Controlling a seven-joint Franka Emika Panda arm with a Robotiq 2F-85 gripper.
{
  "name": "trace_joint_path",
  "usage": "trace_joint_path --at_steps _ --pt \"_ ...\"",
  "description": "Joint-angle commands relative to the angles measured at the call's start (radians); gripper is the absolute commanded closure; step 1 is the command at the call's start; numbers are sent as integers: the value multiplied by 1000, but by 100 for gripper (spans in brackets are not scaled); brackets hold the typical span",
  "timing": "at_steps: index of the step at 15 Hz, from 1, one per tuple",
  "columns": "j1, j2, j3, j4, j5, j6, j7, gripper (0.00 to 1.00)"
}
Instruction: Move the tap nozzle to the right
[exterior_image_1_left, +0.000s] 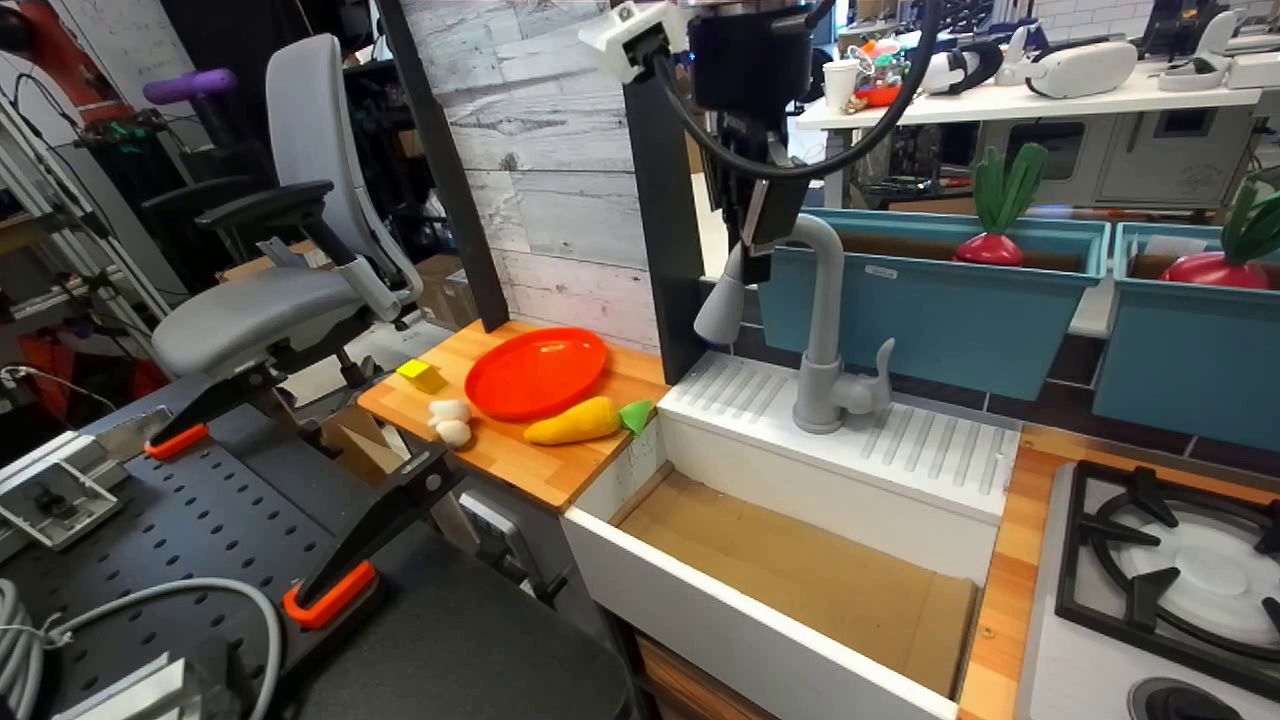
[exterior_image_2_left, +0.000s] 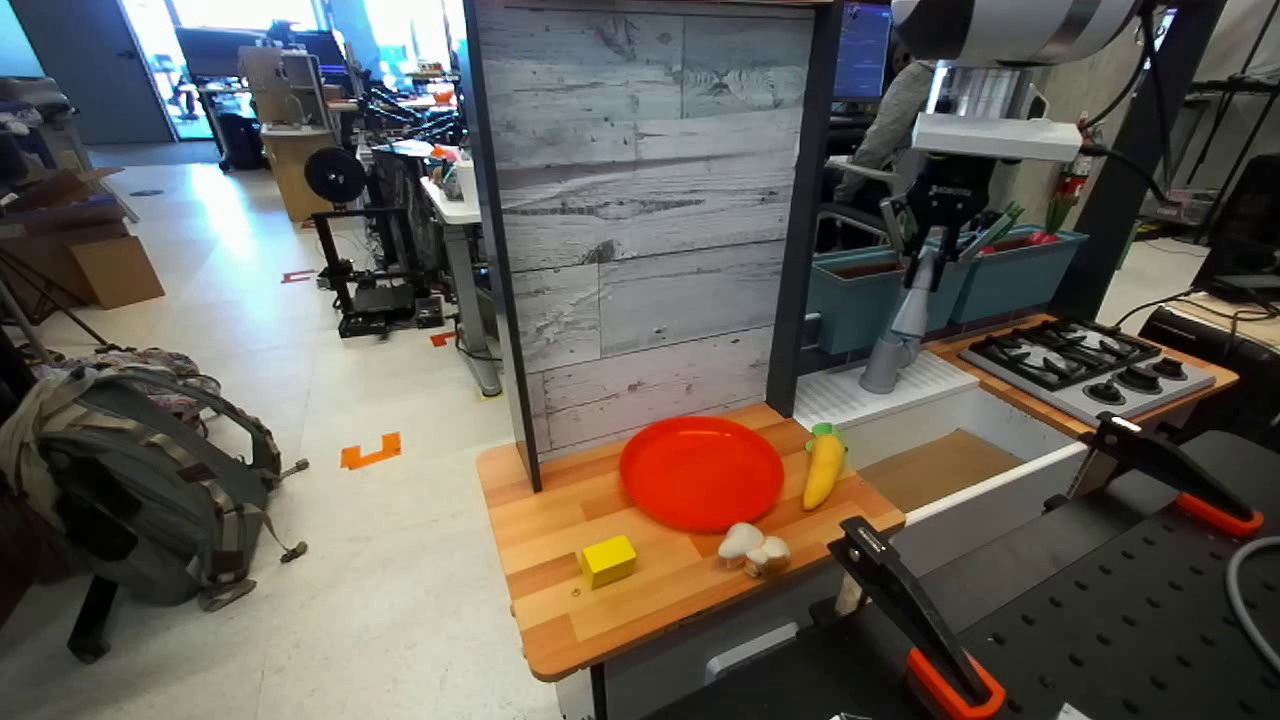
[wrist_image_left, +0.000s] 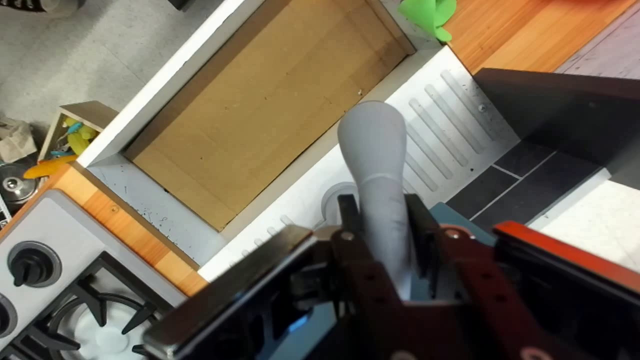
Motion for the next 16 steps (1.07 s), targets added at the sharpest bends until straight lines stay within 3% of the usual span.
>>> trace_joint_path --at_steps 1,11,13,14,16 --pt "-19 -15 -89 21 -112 -4 -62 93" --pt "-12 -19 -93 7 -160 24 -104 93" --pt "-14 -18 -88 7 -153 22 -99 49" --pt "-10 -17 -91 5 -156 29 -93 48" --pt "-5 -17 -97 -2 -169 41 -88 35"
